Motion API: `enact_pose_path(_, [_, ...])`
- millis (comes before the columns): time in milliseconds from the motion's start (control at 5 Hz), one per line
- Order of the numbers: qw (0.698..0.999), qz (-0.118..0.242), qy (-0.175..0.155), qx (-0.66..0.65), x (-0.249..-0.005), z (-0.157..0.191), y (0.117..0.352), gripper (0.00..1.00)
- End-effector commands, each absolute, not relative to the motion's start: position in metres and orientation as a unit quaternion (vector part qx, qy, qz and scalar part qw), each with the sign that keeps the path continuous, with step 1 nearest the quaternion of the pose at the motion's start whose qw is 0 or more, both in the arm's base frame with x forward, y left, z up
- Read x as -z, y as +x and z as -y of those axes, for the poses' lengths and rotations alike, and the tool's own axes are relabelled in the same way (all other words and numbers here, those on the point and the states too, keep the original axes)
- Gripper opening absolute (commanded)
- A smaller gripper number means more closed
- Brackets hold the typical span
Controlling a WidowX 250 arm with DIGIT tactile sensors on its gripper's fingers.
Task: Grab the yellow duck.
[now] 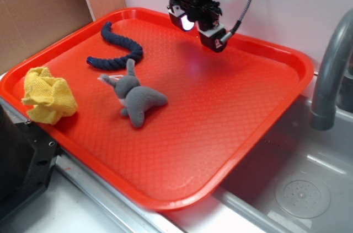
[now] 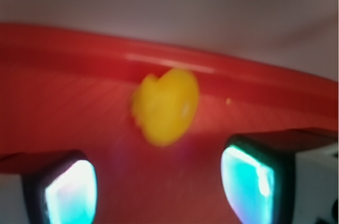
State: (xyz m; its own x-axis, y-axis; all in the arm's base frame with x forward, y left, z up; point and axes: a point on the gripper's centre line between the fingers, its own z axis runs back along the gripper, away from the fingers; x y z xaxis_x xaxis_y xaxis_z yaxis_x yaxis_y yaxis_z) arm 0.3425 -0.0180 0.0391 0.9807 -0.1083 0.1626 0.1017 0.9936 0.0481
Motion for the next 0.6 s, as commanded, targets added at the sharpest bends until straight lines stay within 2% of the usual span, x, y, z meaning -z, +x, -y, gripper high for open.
enact_pose_path(0, [0.994, 0.103, 0.013, 0.047, -0.044, 0.018, 0.374, 1.0])
enact_pose_path(200, [0.994, 0.097, 0.011, 0.041, -0.043, 0.016, 0.372, 0.0])
enact_pose_path(400, [0.994, 0.097, 0.022, 0.036, -0.049, 0.014, 0.36, 0.0])
